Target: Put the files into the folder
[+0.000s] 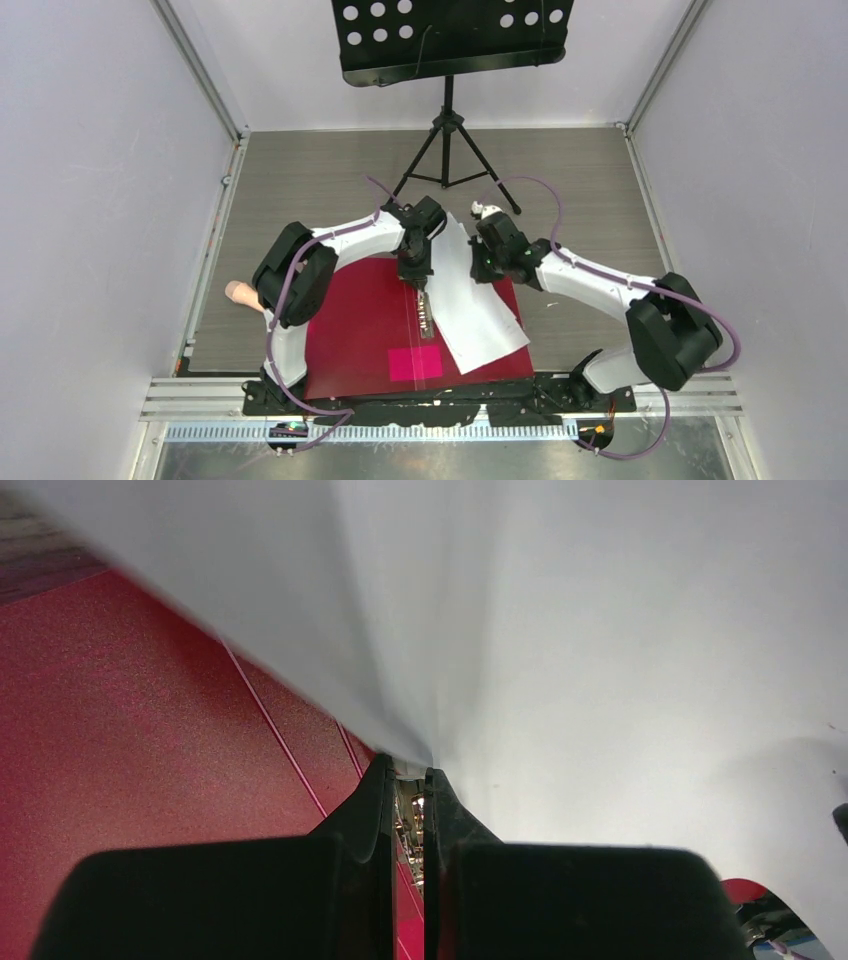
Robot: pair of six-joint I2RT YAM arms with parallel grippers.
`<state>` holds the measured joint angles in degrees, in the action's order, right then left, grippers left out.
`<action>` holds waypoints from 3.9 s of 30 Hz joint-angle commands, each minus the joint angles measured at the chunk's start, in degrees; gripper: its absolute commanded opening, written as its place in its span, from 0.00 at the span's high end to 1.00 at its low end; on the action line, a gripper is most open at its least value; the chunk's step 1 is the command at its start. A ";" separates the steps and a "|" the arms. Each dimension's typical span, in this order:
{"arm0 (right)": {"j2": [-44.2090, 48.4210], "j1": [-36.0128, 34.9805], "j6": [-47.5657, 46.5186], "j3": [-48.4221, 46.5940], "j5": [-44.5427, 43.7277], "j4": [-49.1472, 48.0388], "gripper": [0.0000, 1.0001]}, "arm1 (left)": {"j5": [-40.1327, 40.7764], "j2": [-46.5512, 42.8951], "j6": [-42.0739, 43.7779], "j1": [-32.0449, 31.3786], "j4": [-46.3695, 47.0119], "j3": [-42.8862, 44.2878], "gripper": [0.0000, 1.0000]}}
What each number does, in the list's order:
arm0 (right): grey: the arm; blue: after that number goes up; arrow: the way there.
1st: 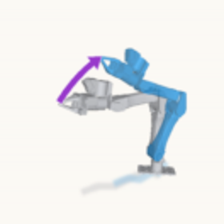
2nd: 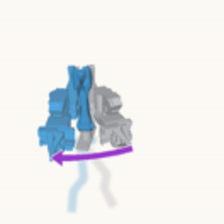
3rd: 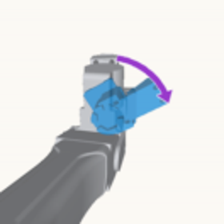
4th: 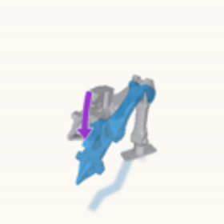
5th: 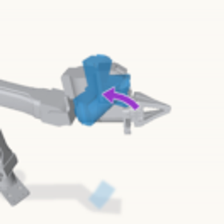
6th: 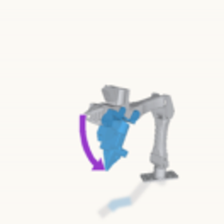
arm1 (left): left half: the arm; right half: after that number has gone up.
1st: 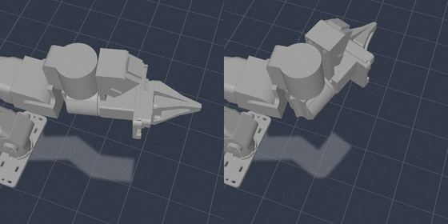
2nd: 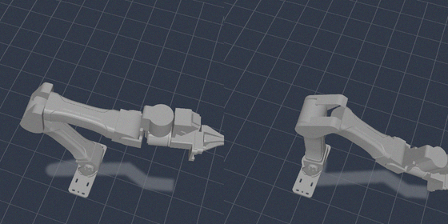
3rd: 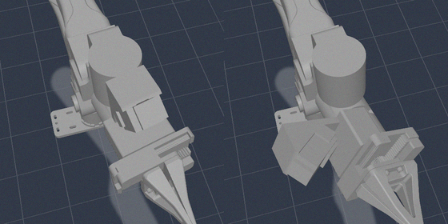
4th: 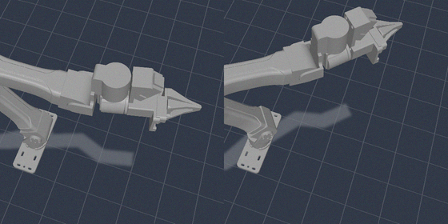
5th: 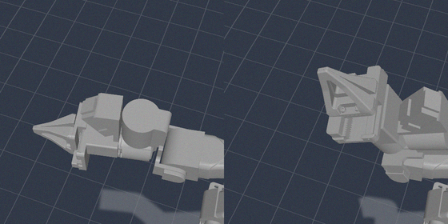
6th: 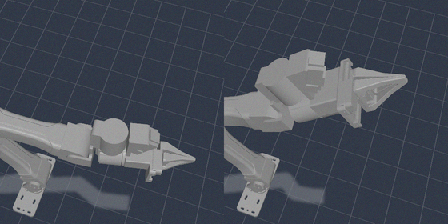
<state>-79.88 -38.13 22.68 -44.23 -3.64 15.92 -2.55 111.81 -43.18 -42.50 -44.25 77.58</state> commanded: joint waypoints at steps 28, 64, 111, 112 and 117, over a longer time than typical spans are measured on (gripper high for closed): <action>5.18 4.89 7.08 10.30 10.59 2.29 0.38 | 1.99 -0.79 1.27 -0.33 -0.61 -0.45 1.00; 8.48 -0.72 16.92 11.72 -4.22 3.16 0.03 | 1.04 -1.11 1.58 -0.48 -1.00 1.36 1.00; -3.98 5.35 10.81 2.03 -6.69 -5.84 0.01 | 0.77 3.45 5.85 -0.57 -3.83 7.91 1.00; -3.49 5.39 10.72 2.17 -7.23 -5.21 0.00 | 1.03 3.42 6.05 -0.57 -3.87 7.87 1.00; -0.64 5.31 10.32 2.92 -8.71 -3.51 0.00 | 4.06 2.25 7.49 -0.57 -4.91 8.12 0.94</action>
<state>-84.33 -32.18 32.10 -41.01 -11.33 11.81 -1.04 114.93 -37.87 -42.76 -48.60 83.35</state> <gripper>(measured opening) 0.995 0.025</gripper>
